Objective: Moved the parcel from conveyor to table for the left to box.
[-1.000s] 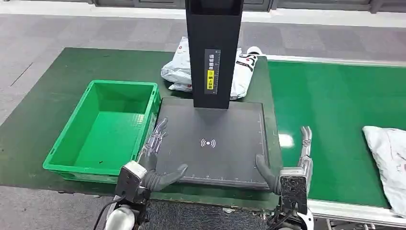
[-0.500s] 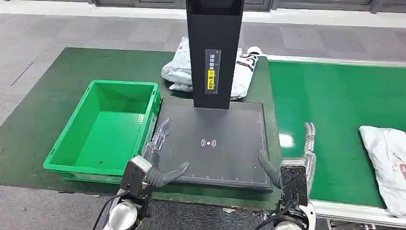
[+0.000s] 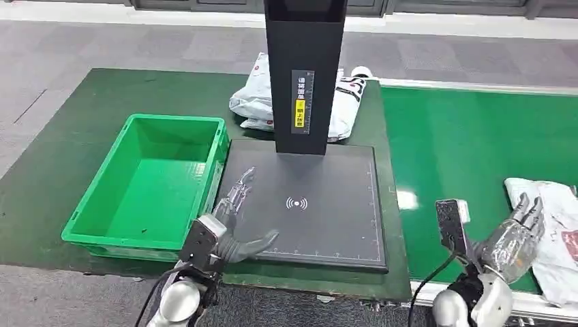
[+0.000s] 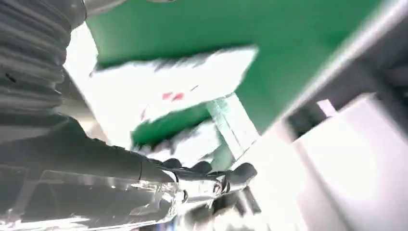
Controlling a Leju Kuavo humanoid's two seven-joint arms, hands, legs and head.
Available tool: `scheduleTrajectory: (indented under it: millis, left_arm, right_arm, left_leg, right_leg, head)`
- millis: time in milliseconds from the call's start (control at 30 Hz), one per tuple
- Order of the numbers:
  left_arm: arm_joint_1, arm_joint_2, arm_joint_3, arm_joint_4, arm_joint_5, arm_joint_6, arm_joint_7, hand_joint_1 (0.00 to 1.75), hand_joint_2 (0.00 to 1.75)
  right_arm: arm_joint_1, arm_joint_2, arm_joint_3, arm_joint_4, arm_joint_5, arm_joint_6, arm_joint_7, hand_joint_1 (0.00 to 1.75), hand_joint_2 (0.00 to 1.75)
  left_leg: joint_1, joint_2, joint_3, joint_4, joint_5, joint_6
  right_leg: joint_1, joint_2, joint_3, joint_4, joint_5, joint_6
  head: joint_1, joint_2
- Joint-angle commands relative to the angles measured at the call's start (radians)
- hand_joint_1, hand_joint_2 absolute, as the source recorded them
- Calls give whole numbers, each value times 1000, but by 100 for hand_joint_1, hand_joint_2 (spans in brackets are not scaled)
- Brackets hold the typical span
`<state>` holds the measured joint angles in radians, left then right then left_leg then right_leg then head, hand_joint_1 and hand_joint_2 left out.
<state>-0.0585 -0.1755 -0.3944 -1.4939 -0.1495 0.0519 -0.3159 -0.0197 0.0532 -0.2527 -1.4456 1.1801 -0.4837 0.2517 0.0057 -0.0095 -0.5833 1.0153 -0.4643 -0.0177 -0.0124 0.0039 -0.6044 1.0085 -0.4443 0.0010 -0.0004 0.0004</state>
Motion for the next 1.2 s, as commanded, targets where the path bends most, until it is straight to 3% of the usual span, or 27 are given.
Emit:
scheduleTrajectory:
  millis: [33, 433, 733, 1100, 1167, 1200]
  left_arm:
    - [-56, 30, -21, 99, 22, -21, -6, 0, 175]
    - [-60, 37, -26, 108, 28, -20, -11, 0, 175]
    - [-69, 46, -17, 124, 33, -37, -10, 0, 175]
    - [-62, 49, -11, 115, 38, -35, -9, 0, 175]
    - [-63, 48, -7, 116, 37, -35, -7, 0, 175]
    - [-61, 47, -1, 115, 42, -36, -4, 0, 175]
  right_arm:
    - [-97, -122, -260, 351, 190, 60, 81, 0, 175]
    - [-102, -146, -258, 382, 209, 102, 94, 0, 175]
    - [-74, -167, -232, 459, 167, 346, 117, 0, 175]
    - [-81, -160, -244, 456, 120, 331, 93, 0, 175]
    - [-88, -181, -213, 474, 182, 344, 150, 0, 175]
    - [-91, -173, -227, 468, 131, 346, 108, 0, 175]
  left_leg:
    - [0, -5, 5, -5, 2, 2]
    - [-1, 1, 3, -2, 0, 1]
    - [0, 0, 2, -2, 0, 1]
    - [0, 1, 3, -3, 0, 1]
    - [0, 2, 3, -3, 0, 2]
    - [0, 2, 2, -2, 0, 2]
  right_leg:
    - [0, -6, 8, -6, 0, 0]
    - [1, 0, 2, -2, 0, 0]
    - [1, -1, 3, -2, 0, 0]
    - [0, 0, 3, -3, 0, 0]
    - [0, 1, 3, -3, 0, 0]
    - [0, 1, 2, -2, 0, 0]
  head:
    - [0, 0]
    - [0, 0]
    - [0, 0]
    - [0, 0]
    - [0, 0]
    - [0, 0]
